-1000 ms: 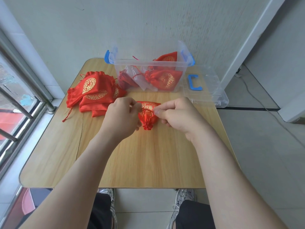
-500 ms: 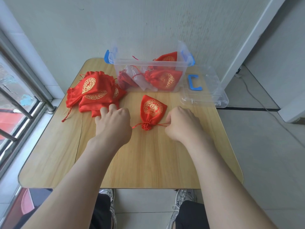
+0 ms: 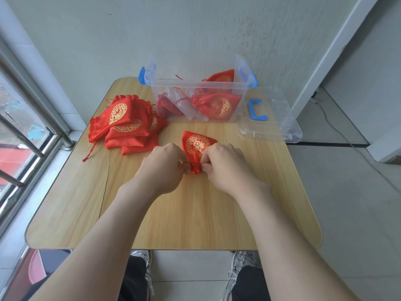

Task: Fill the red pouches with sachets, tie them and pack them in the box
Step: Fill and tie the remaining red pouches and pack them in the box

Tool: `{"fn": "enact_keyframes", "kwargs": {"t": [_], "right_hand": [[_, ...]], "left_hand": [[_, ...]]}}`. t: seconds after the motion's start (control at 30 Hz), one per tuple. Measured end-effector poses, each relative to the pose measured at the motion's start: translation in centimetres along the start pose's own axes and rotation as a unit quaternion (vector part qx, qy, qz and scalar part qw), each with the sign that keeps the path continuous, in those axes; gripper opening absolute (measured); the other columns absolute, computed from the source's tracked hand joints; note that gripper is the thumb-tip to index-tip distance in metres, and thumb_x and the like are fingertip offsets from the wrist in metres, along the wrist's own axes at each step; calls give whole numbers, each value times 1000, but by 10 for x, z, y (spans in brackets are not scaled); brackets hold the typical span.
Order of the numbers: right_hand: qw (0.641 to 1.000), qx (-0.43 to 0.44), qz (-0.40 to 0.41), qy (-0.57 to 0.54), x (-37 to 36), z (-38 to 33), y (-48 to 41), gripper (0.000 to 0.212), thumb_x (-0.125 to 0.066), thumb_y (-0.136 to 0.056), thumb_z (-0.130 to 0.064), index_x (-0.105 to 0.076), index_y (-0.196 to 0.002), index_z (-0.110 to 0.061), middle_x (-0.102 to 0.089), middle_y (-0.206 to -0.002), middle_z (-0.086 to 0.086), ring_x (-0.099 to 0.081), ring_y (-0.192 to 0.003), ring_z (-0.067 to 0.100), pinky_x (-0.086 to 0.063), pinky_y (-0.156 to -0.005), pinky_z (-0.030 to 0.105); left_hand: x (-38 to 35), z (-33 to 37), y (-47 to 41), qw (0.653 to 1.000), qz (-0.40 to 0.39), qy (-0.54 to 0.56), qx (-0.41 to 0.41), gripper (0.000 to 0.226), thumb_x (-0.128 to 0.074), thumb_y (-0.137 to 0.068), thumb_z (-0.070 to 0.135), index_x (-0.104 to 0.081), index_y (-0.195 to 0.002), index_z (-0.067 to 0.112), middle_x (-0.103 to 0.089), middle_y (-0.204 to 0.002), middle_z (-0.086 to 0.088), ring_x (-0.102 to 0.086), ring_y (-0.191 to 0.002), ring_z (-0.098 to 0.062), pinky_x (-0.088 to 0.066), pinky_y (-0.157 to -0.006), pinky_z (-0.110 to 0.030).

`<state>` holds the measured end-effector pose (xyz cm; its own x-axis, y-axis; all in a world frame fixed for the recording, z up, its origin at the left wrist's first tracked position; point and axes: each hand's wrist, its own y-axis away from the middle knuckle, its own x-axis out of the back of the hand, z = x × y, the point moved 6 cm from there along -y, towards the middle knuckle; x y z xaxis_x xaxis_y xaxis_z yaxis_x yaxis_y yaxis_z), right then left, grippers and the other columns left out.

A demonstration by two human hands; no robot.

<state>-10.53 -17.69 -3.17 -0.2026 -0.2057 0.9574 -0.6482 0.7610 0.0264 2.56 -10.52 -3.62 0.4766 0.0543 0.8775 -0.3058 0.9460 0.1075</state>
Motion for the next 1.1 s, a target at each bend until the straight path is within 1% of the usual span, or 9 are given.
{"fn": "enact_keyframes", "kwargs": {"t": [0.1, 0.2, 0.4, 0.57, 0.67, 0.77, 0.83, 1.0, 1.1], "right_hand": [[999, -10, -11, -47, 4, 2, 2, 10, -60, -104, -17, -64, -112, -21, -69, -111, 4, -62, -107, 29, -50, -93, 44], [993, -27, -34, -111, 5, 2, 3, 13, -52, -103, -14, -55, -113, -22, -63, -113, 8, -62, -102, 31, -52, -82, 40], [978, -38, -38, -200, 10, -1, 1, 27, -42, -105, -25, -66, -95, -19, -69, -92, -1, -64, -79, 18, -50, -62, 33], [976, -38, 16, -212, 12, 9, 0, 32, -57, -108, -36, -72, -89, -15, -71, -78, 0, -65, -70, 16, -50, -58, 36], [970, -58, 30, -235, 12, 15, -1, 12, -73, -99, -37, -70, -96, -26, -61, -82, -13, -59, -74, 1, -37, -54, 15], [968, -57, 15, -243, 9, 14, -1, 8, -79, -93, -32, -72, -96, -31, -62, -84, -13, -61, -76, 3, -36, -52, 10], [970, -51, 8, -239, 8, 13, 0, 5, -78, -93, -29, -77, -91, -32, -64, -84, -13, -62, -74, 3, -37, -50, 7], [974, -51, -39, -216, 6, 12, 1, 11, -74, -95, -27, -83, -89, -30, -67, -80, -10, -65, -68, 6, -42, -49, 10], [973, -53, -65, -216, 6, 11, 3, 10, -74, -95, -28, -83, -91, -29, -70, -84, -10, -70, -76, 8, -52, -56, 17]], "left_hand": [[2, 3, 0, 999, -12, 46, 15, 28, -53, -99, 12, -74, -86, 25, -77, -81, 10, -68, -93, -18, -56, -84, -35], [4, 6, 2, 995, 2, 93, 41, 27, -47, -97, 15, -72, -90, 8, -74, -87, -6, -66, -90, -29, -56, -81, -43], [9, 10, 4, 978, 22, 189, 89, 40, -41, -105, 26, -66, -86, 0, -59, -76, -3, -50, -69, -23, -36, -58, -34], [7, 7, 2, 983, 18, 170, 60, 39, -54, -108, 37, -70, -85, 9, -59, -74, 3, -49, -63, -13, -33, -55, -30], [4, 6, 0, 992, 3, 120, 44, 35, -57, -107, 37, -71, -87, 11, -64, -80, 1, -58, -71, -16, -40, -59, -30], [0, 2, -2, 996, 3, 73, 47, 34, -59, -106, 35, -69, -89, 8, -68, -89, -6, -64, -87, -27, -46, -68, -34], [0, 3, -2, 996, 14, 69, 55, 37, -59, -105, 35, -64, -84, 5, -64, -85, -6, -62, -84, -27, -41, -63, -33], [6, 7, 2, 985, 45, 143, 87, 37, -54, -104, 28, -52, -74, 7, -55, -75, -2, -46, -67, -17, -34, -56, -31], [5, 6, 2, 972, 34, 212, 96, 39, -56, -104, 31, -58, -86, -4, -57, -75, -4, -48, -66, -19, -40, -60, -30]]}}
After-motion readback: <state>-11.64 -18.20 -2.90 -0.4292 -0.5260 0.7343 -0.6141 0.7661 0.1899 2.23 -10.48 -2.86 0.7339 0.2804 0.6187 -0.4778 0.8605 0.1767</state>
